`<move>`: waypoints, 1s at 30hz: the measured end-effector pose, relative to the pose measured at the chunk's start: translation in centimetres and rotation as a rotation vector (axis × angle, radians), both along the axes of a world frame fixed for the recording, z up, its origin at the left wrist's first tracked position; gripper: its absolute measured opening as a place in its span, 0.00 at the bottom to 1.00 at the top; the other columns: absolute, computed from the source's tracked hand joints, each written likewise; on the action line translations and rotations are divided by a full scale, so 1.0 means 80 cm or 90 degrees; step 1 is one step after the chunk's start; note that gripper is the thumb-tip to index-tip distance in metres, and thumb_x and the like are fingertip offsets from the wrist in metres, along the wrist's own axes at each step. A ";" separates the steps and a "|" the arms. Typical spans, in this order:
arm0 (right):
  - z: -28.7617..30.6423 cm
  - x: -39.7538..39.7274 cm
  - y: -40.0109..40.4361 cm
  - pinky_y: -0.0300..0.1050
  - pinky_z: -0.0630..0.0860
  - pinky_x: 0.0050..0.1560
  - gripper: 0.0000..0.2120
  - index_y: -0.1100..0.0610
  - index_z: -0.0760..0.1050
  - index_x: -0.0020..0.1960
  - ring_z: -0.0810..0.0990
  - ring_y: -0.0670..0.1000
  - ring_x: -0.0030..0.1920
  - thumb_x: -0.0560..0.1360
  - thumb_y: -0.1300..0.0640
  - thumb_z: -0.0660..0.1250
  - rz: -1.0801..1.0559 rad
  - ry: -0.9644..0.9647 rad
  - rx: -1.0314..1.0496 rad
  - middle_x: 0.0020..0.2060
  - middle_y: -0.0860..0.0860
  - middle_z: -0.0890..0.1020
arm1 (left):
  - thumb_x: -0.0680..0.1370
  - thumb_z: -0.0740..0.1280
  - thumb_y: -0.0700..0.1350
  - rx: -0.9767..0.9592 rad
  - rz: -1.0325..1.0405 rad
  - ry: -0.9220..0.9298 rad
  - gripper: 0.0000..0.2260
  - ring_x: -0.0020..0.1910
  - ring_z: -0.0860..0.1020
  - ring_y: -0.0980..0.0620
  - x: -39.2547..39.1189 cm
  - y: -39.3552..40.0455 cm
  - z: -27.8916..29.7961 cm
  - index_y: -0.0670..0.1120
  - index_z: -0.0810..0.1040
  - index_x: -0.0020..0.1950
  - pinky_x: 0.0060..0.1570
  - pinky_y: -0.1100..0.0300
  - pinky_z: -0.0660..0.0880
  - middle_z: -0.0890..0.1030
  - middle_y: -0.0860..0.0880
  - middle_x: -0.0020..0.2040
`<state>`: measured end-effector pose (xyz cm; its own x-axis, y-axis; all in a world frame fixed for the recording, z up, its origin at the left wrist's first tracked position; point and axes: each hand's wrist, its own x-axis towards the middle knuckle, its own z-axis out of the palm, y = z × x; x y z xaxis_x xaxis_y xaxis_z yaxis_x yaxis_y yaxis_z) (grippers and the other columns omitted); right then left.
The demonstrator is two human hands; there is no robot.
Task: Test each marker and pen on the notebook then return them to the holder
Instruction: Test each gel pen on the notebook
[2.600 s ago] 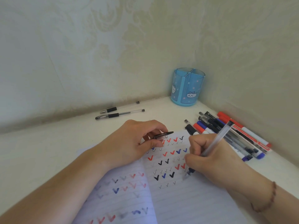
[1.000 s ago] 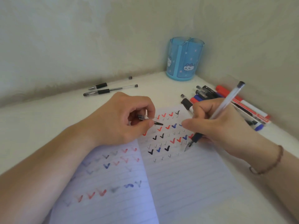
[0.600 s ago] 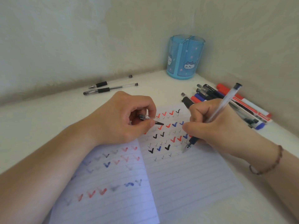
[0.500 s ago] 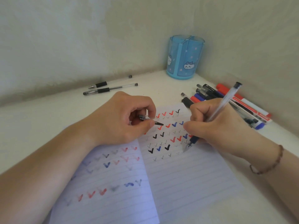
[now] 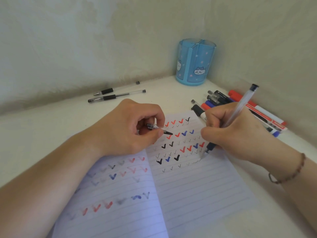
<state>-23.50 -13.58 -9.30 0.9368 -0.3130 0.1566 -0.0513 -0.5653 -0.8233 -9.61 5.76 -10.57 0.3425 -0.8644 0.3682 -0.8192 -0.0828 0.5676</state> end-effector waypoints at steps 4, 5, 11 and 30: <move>0.001 0.002 0.000 0.39 0.60 0.24 0.23 0.58 0.60 0.23 0.61 0.48 0.22 0.66 0.70 0.70 -0.030 -0.039 0.078 0.20 0.52 0.61 | 0.73 0.70 0.44 -0.018 0.000 -0.003 0.02 0.27 0.70 0.57 0.000 -0.001 -0.002 0.48 0.79 0.44 0.30 0.73 0.63 0.74 0.55 0.30; 0.002 0.003 0.002 0.37 0.59 0.22 0.24 0.57 0.60 0.23 0.61 0.49 0.20 0.68 0.69 0.72 -0.041 -0.076 0.158 0.19 0.52 0.61 | 0.74 0.70 0.44 -0.027 0.000 0.001 0.02 0.27 0.70 0.56 0.001 -0.002 -0.002 0.48 0.78 0.45 0.30 0.72 0.63 0.75 0.55 0.30; 0.008 0.002 -0.003 0.38 0.65 0.21 0.05 0.58 0.77 0.31 0.71 0.55 0.22 0.65 0.63 0.68 0.071 -0.184 0.455 0.22 0.58 0.74 | 0.76 0.68 0.46 -0.090 0.033 0.011 0.04 0.30 0.72 0.56 0.000 -0.005 -0.002 0.51 0.75 0.49 0.31 0.68 0.68 0.81 0.53 0.35; 0.003 0.002 0.016 0.42 0.72 0.25 0.05 0.55 0.84 0.39 0.81 0.59 0.27 0.63 0.56 0.72 0.076 -0.217 0.362 0.35 0.61 0.85 | 0.77 0.64 0.52 -0.153 0.002 0.034 0.04 0.30 0.78 0.53 -0.008 -0.011 -0.001 0.55 0.75 0.51 0.31 0.54 0.74 0.82 0.54 0.38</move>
